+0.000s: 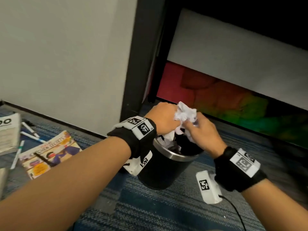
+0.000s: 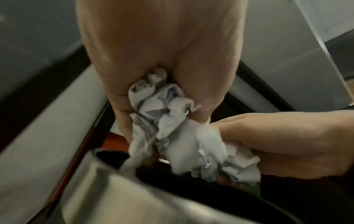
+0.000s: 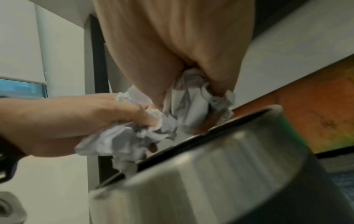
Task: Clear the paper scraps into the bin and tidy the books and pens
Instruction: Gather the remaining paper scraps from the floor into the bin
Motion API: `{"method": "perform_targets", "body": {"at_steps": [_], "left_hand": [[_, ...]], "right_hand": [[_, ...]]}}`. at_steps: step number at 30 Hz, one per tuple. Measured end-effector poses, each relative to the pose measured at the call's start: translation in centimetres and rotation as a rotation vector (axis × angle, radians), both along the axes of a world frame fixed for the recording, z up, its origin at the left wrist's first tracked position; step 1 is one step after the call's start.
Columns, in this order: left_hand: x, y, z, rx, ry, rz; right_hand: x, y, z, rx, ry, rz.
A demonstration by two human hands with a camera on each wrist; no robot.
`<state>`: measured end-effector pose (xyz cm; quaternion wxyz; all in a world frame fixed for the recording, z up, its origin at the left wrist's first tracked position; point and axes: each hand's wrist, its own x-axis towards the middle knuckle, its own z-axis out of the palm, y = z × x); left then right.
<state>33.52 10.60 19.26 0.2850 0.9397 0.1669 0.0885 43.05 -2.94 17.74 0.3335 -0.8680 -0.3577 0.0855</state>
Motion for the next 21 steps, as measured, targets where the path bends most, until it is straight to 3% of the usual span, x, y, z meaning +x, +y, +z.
{"method": "perform_targets", "body": {"at_steps": [3, 7, 12, 17, 21], "left_hand": [[1.7, -0.4, -1.4, -0.013, 0.133, 0.004], [2.8, -0.7, -2.0, -0.031, 0.333, -0.036], [2.6, -0.9, -1.4, 0.090, 0.281, 0.082], [0.3, 1.1, 0.9, 0.042, 0.117, 0.173], [-4.0, 2.6, 2.3, -0.123, 0.282, 0.052]], "right_hand": [[1.6, 0.1, -1.8, -0.152, 0.061, 0.026], [2.4, 0.1, -1.7, -0.333, -0.052, 0.229], [3.7, 0.2, -1.4, -0.475, -0.216, 0.266], [3.3, 2.0, 1.0, -0.399, -0.387, 0.308], [-1.0, 4.4, 2.6, -0.307, -0.453, 0.425]]}}
